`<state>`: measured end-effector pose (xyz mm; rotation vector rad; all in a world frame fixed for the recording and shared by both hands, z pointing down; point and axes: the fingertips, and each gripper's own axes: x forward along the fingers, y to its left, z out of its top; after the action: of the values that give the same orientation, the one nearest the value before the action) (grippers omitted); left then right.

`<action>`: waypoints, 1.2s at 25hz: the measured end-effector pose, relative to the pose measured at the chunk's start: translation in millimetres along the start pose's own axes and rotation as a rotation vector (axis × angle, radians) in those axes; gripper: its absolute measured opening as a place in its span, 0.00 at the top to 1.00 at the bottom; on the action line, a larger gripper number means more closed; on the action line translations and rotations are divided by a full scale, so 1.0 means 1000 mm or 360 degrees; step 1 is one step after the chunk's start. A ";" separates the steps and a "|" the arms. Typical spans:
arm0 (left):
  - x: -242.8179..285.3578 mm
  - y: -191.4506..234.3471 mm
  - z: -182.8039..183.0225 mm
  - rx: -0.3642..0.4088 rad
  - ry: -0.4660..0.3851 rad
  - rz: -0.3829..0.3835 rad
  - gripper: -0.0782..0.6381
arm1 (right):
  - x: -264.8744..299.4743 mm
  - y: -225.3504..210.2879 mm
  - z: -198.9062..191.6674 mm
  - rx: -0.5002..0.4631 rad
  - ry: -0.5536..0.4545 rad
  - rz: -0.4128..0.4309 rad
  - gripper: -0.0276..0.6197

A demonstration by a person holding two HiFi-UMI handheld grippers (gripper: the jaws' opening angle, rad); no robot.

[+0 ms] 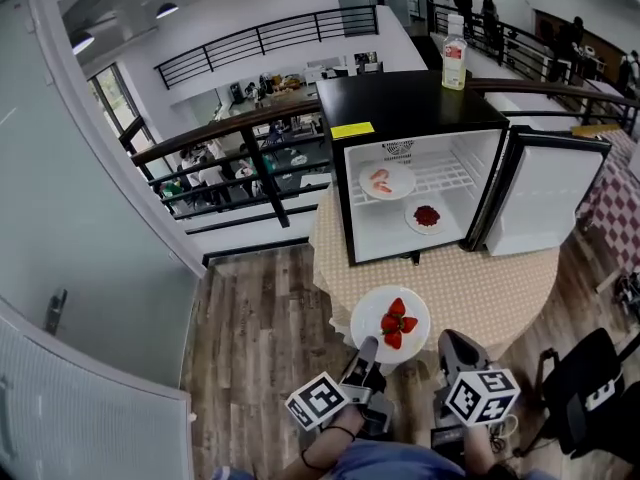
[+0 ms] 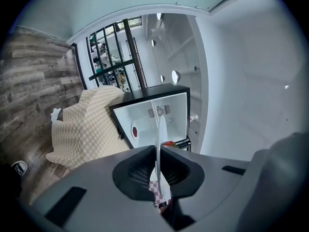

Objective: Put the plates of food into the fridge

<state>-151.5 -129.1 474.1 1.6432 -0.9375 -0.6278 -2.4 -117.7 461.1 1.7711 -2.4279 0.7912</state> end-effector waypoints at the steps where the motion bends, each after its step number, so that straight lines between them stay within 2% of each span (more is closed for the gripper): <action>1: 0.004 0.002 0.003 -0.0003 0.0017 0.0000 0.85 | 0.004 0.000 0.001 0.0007 0.0002 -0.0016 0.93; 8: 0.028 0.020 0.012 -0.0072 0.0079 0.0034 0.85 | 0.022 -0.010 -0.004 0.0028 0.0056 -0.0096 0.93; 12: 0.043 0.022 0.014 -0.0031 0.0105 0.0028 0.85 | 0.029 -0.021 -0.004 0.0029 0.0072 -0.0119 0.93; 14: 0.052 0.022 0.015 -0.0050 0.0109 0.0036 0.85 | 0.034 -0.028 -0.002 0.0031 0.0073 -0.0123 0.93; 18: 0.074 0.019 0.019 -0.0069 0.0091 0.0037 0.85 | 0.047 -0.039 0.012 0.0041 0.0066 -0.0118 0.93; 25: 0.126 0.007 0.028 0.0038 0.0022 0.0001 0.85 | 0.079 -0.071 0.045 -0.0003 0.0072 -0.0056 0.93; 28: 0.154 -0.002 0.024 -0.0030 -0.0008 0.0000 0.85 | 0.094 -0.087 0.064 -0.0035 0.0084 -0.0021 0.93; 30: 0.172 -0.010 0.023 -0.0032 -0.0028 -0.0030 0.85 | 0.102 -0.098 0.073 -0.0040 0.0094 0.0001 0.93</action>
<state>-72.7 -284.3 468.8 1.6330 -0.9263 -0.6632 69.2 -260.0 467.2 1.7130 -2.3910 0.7976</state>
